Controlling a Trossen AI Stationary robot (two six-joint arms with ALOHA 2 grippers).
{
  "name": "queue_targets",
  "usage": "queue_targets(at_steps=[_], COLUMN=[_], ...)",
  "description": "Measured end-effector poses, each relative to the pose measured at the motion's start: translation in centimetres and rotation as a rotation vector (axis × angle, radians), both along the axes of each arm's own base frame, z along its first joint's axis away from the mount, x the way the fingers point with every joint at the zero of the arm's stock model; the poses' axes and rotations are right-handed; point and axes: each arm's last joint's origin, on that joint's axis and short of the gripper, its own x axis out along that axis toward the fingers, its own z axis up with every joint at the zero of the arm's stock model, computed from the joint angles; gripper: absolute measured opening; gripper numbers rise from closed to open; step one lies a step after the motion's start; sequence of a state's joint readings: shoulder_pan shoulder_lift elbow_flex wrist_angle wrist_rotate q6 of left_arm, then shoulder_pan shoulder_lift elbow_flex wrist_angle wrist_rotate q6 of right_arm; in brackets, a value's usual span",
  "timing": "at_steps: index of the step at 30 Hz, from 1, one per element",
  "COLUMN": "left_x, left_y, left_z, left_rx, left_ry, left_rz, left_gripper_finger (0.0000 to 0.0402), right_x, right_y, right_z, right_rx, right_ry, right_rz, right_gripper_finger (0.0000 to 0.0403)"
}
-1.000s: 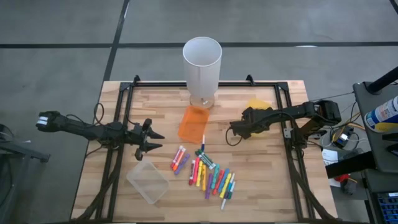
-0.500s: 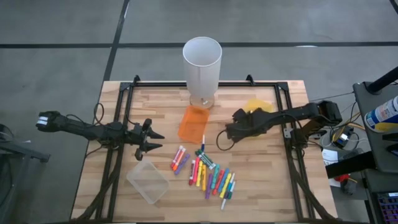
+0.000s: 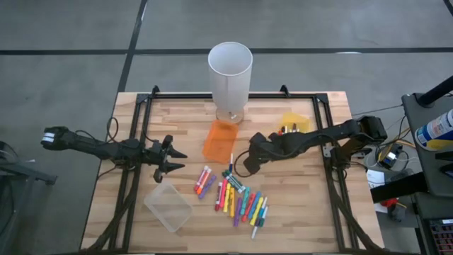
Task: Pick & Place Markers
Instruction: Put the small blue marker pen into the yellow bin
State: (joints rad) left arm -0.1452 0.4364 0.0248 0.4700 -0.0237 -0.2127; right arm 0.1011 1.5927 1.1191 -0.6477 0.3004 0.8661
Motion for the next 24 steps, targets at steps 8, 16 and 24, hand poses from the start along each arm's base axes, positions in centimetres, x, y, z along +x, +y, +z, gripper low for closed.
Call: queue_targets(at_steps=[8,16,24], left_x=[0.0,0.0,0.0], left_y=[0.0,0.0,0.0], left_z=[0.0,0.0,0.0], left_rx=[0.0,0.0,0.0], left_ry=[0.0,0.0,0.0], left_rz=[-0.001,0.0,0.0], left_gripper_finger=[0.0174,0.0174,0.0174], right_x=[2.4,5.5,7.9], right_y=[0.5,0.9,1.5], right_z=[-2.2,-3.0,-5.5], right_rx=[0.106,0.145,0.203], right_ry=[-0.019,-0.02,0.052], right_rz=[-0.019,0.006,0.072], right_gripper_finger=[0.0115,0.0125,0.0107])
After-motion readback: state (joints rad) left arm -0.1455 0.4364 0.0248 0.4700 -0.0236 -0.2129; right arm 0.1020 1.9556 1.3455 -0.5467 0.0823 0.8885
